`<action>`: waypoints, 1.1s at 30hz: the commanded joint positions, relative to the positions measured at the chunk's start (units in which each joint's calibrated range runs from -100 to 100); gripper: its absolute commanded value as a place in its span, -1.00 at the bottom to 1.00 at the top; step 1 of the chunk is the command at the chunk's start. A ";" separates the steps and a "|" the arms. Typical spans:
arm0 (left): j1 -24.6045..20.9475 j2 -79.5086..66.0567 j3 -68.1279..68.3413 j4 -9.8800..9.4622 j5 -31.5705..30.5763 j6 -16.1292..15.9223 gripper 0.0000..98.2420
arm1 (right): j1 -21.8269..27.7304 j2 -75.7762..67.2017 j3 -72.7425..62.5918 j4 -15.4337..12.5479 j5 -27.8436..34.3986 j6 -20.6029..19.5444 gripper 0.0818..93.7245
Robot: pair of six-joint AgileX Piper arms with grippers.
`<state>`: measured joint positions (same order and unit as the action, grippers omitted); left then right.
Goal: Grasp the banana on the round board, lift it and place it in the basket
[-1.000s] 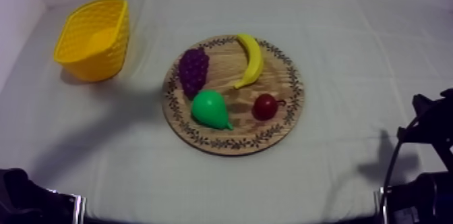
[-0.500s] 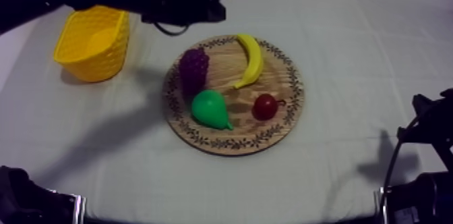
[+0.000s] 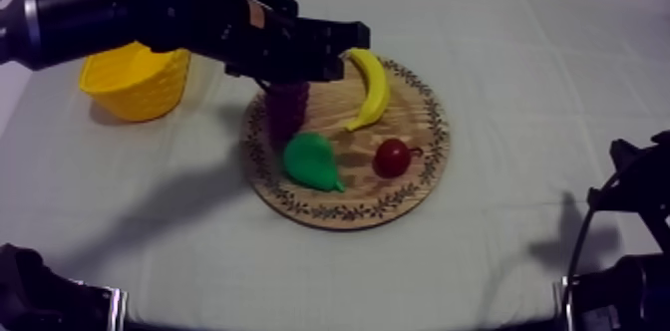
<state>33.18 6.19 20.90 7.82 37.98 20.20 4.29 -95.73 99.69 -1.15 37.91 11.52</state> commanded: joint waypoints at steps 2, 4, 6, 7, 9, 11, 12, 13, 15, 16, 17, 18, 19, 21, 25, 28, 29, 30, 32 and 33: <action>0.09 0.18 -1.07 -1.01 1.81 1.09 -0.12 | 0.00 -0.02 -0.03 0.01 -0.01 -0.02 -0.99; 0.30 0.22 -2.45 -2.52 3.96 2.54 0.19 | 0.00 -0.02 -0.03 0.01 -0.01 -0.02 -0.99; 0.50 0.08 -3.41 -3.84 5.55 3.92 0.40 | 0.00 -0.02 -0.03 0.01 -0.01 -0.02 -0.99; 0.57 0.02 -3.74 -4.28 6.08 4.43 0.48 | 0.00 -0.02 -0.03 0.01 -0.01 -0.02 -0.99; 0.59 -0.09 -4.06 -4.93 6.99 5.33 0.58 | 0.00 -0.02 -0.03 0.01 -0.01 -0.02 -0.99; 0.47 -0.15 -3.93 -5.27 7.61 5.95 0.63 | 0.00 -0.02 -0.03 0.01 -0.01 -0.02 -0.99; 0.40 -0.09 -3.80 -5.37 7.79 6.17 0.65 | 0.00 -0.02 -0.03 0.01 -0.01 -0.02 -0.99; 0.32 0.03 -3.67 -5.44 7.93 6.36 0.66 | 0.00 -0.02 -0.03 0.01 -0.01 -0.02 -0.99; 0.20 0.46 -3.68 -5.52 8.18 6.56 0.66 | 0.00 -0.02 -0.03 0.01 -0.01 -0.02 -0.99; 0.16 0.80 -3.96 -5.54 8.43 6.64 0.66 | 0.00 -0.02 -0.03 0.01 -0.01 -0.02 -0.99; 0.16 1.22 -4.36 -5.56 8.68 6.73 0.66 | 0.00 -0.02 -0.03 0.01 -0.01 -0.02 -0.99; 0.16 1.70 -4.87 -5.57 9.00 6.83 0.66 | 0.00 -0.02 -0.03 0.01 -0.01 -0.02 -0.99; 0.15 2.21 -5.46 -5.58 9.34 6.91 0.65 | 0.00 -0.02 -0.03 0.01 -0.01 -0.02 -0.99; 0.15 3.62 -7.08 -5.59 10.40 7.04 0.65 | 0.00 -0.02 -0.03 0.01 -0.01 -0.02 -0.99; 0.01 8.13 -12.32 -5.63 14.09 7.22 0.65 | 0.00 -0.02 -0.03 0.01 -0.01 -0.02 -0.99; -0.24 12.94 -18.19 -5.64 18.68 7.19 0.65 | 0.00 -0.02 -0.03 0.01 -0.01 -0.02 -0.99; -0.32 14.66 -20.38 -5.64 20.46 7.16 0.65 | 0.00 -0.02 -0.03 0.01 -0.01 -0.02 -0.99; -0.37 16.35 -22.61 -5.66 22.27 7.11 0.66 | 0.00 -0.02 -0.03 0.01 -0.01 -0.02 -0.99; -0.48 19.55 -27.08 -5.71 25.70 6.94 0.66 | 0.00 -0.02 -0.03 0.01 -0.01 -0.02 -0.99; -0.51 21.10 -29.28 -5.75 27.25 6.86 0.66 | 0.00 -0.02 -0.03 0.01 -0.01 -0.02 -0.99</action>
<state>32.69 23.77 -2.71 2.15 62.15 27.12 4.29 -95.73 99.69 -1.15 37.91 11.49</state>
